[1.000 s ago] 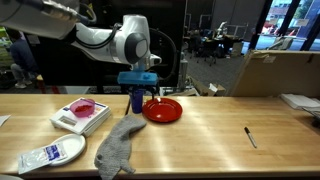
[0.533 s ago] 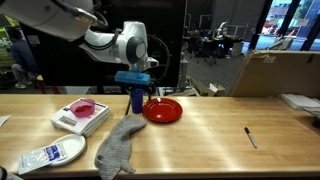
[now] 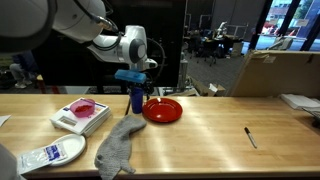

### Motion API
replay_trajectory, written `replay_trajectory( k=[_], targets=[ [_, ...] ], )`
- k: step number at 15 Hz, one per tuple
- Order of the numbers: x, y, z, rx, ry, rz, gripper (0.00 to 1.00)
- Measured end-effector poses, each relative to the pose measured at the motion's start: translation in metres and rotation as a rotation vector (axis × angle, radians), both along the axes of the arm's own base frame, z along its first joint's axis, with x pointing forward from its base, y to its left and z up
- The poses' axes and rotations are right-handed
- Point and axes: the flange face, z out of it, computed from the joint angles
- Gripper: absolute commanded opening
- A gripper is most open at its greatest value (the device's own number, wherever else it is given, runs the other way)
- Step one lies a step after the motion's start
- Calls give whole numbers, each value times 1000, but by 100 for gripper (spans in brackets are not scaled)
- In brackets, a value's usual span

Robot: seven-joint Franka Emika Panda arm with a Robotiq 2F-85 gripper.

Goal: Move the cup to the right then place the tape on the plate

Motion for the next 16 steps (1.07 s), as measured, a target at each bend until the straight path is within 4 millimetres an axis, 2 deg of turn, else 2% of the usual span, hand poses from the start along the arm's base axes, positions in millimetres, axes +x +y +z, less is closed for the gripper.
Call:
replay_trajectory(
  k=[7,16],
  targets=[
    [19,8,-4,5,10,-39,100],
    [36,12,15,41,-48,-84,100]
  ],
)
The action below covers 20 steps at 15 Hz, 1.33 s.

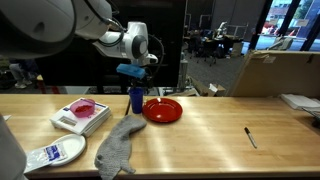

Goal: Move the cup to the right then place the tape on the plate

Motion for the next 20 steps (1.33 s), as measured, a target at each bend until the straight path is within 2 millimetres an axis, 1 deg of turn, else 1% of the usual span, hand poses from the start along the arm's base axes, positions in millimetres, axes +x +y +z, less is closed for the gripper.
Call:
replay_trajectory(
  k=[3,9,10,11,13,20],
  targets=[
    [5,0,-7,3,-13,-7,100],
    [16,2,-35,5,-9,-6,100],
    [18,2,-39,6,-9,-6,75],
    [19,2,-42,6,-9,-7,75],
    [22,2,-45,6,-10,-7,61],
    [25,-1,-45,8,-19,-21,7]
  ],
)
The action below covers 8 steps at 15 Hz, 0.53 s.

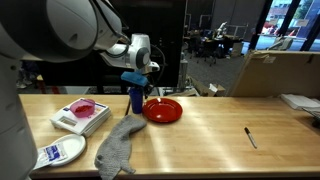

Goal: Move the cup to the right then place the tape on the plate

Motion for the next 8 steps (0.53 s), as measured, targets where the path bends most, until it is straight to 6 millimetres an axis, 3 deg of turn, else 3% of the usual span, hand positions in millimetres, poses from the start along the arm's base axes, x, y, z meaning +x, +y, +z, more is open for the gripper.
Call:
replay_trajectory(
  k=[2,8],
  targets=[
    [0,-1,0,1,0,-12,0],
    [-4,15,3,31,20,-3,2]
  ],
)
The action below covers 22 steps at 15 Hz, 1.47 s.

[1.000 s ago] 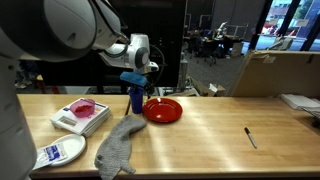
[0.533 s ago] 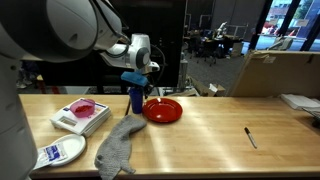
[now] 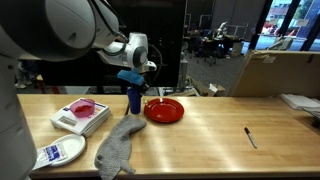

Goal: Move the cup to the right then place the tape on the plate

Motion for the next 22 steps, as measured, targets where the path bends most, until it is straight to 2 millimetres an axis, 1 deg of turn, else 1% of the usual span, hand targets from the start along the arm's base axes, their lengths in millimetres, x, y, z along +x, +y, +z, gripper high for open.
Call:
replay_trajectory(
  k=[2,4,7,9,11,12,15,17,18,20,22],
  targets=[
    [-5,8,8,11,14,13,2],
    [-13,13,28,12,7,26,2],
    [-31,9,75,8,-25,24,2],
    [-46,-6,107,-4,-52,6,2],
    [-62,-33,132,-28,-77,-33,2],
    [-70,-50,141,-43,-88,-61,2],
    [-94,-107,158,-92,-116,-158,2],
    [-110,-142,163,-120,-124,-224,2],
    [-117,-157,163,-131,-125,-252,2],
    [-130,-177,160,-137,-119,-293,2],
    [-139,-190,148,-137,-94,-322,2]
  ],
)
